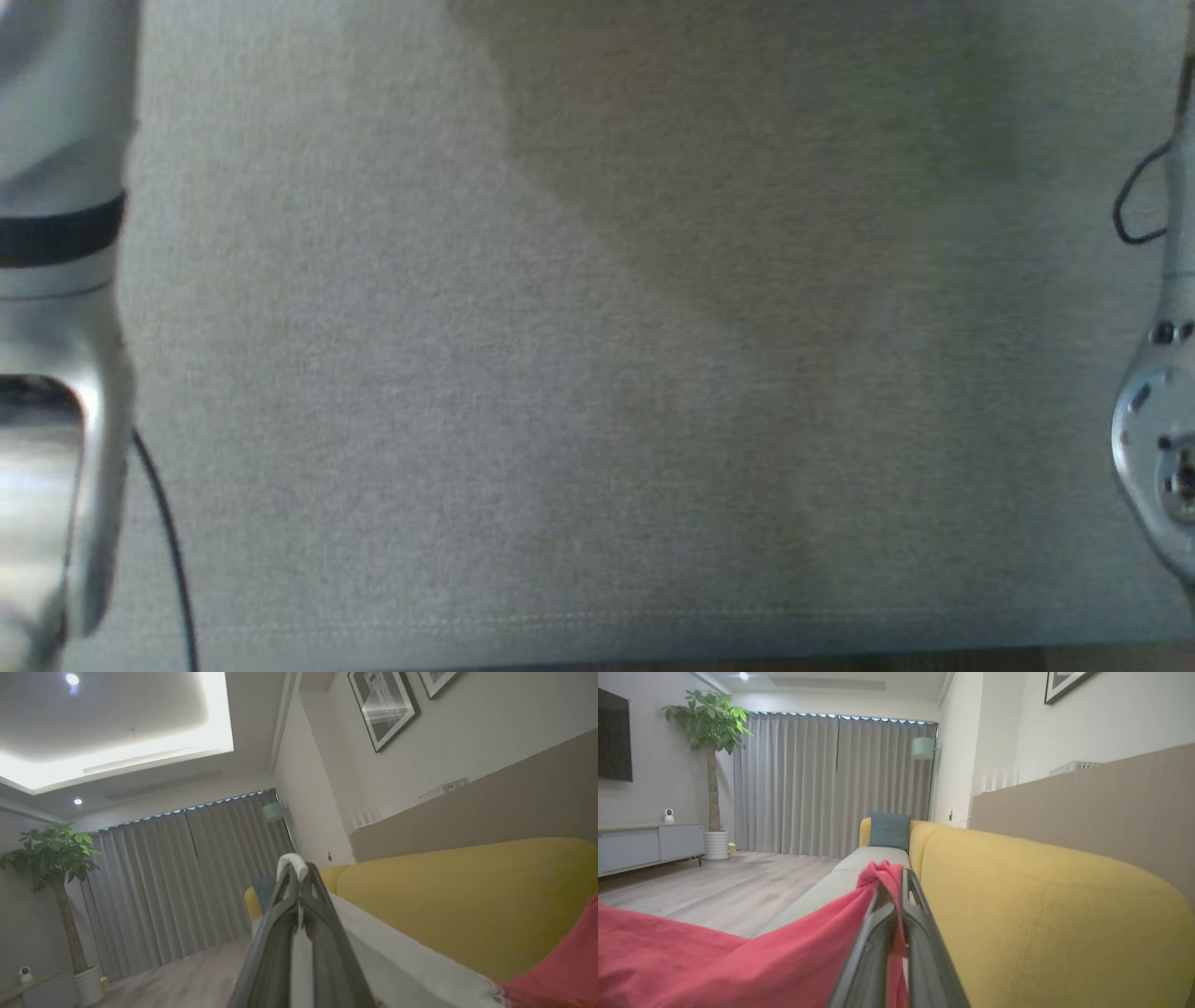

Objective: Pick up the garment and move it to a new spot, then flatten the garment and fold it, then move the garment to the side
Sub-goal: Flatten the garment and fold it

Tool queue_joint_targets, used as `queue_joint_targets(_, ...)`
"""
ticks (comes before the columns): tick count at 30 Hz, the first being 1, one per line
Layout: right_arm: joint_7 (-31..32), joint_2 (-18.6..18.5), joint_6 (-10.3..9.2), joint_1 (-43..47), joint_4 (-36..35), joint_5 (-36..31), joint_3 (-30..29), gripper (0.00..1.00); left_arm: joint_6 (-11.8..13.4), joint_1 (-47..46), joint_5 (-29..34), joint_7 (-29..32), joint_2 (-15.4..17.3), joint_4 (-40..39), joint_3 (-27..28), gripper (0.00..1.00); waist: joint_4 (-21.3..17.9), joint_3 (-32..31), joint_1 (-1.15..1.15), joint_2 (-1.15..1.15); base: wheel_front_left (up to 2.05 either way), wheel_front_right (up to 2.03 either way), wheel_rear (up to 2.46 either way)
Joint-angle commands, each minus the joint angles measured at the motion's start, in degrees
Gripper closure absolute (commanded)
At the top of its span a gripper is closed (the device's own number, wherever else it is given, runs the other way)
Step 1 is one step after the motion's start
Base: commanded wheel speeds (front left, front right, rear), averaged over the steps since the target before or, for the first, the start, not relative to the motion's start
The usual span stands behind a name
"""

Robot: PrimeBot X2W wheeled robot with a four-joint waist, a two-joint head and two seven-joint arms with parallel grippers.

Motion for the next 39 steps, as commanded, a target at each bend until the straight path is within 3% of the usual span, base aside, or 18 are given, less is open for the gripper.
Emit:
queue_joint_targets(1, -1.73, 1.65, -0.05, -2.26, 1.6, -2.27, -0.65, 1.0, 0.51, -0.7, -1.15, -0.78, 1.28, 0.83, 1.85, 1.0, 2.33, 3.58, 0.0, 0.0, 0.0, 0.0, 0.0)
queue_joint_targets(7, -5.57, 2.15, -0.05, 1.53, 13.07, -5.74, -5.99, 1.0, 1.0, 8.8, -5.77, -2.68, -1.72, 3.58, 3.78, 1.0, 4.02, 7.58, 0.0, 0.0, 0.0, 0.0, 0.0)
queue_joint_targets(11, -6.73, 2.71, -0.05, 4.87, 19.13, -1.54, -9.54, 1.0, 0.18, 17.1, -7.69, -2.86, -2.21, 0.51, 5.22, 1.0, 3.86, 7.97, 0.0, 0.0, 0.0, 0.0, 0.0)
queue_joint_targets(15, -7.21, 3.01, -0.05, 6.23, 21.36, 2.5, -8.37, 1.0, -0.65, 23.25, -8.94, -2.87, -1.65, -4.26, 7.17, 1.0, 2.82, 7.48, 0.0, 0.0, 0.0, 0.0, 0.0)
queue_joint_targets(19, -7.45, 3.12, -0.05, 9.3, 22.35, 8.96, -3.25, 1.0, -1.35, 31.31, -10.63, -2.88, -1.47, -10.44, 9.68, 1.0, 1.74, 5.48, 0.0, 0.0, 0.0, 0.0, 0.0)
queue_joint_targets(23, -7.5, 3.14, -0.05, 14.44, 19.2, 16.72, 3.64, 1.0, -1.12, 39.61, -11.99, -2.89, -1.91, -15.68, 11.82, 1.0, 0.6, 2.22, 0.0, 0.0, 0.0, 0.0, 0.0)
queue_joint_targets(27, -7.51, 3.15, -0.05, 21.9, 14.04, 19.24, 8.15, 1.0, -0.51, 48.59, -12.98, -2.89, -2.57, -20.25, 13.13, 1.0, -0.2, -1.73, 0.0, 0.0, 0.0, 0.0, 0.0)
queue_joint_targets(39, -7.52, 3.03, -0.05, 47.08, -3.47, 20.85, 9.93, 1.0, 2.07, 75.26, -15.27, -2.89, -4.88, -31.65, 12.85, 1.0, -0.84, -13.75, 0.0, 0.0, 0.0, 0.0, 0.0)
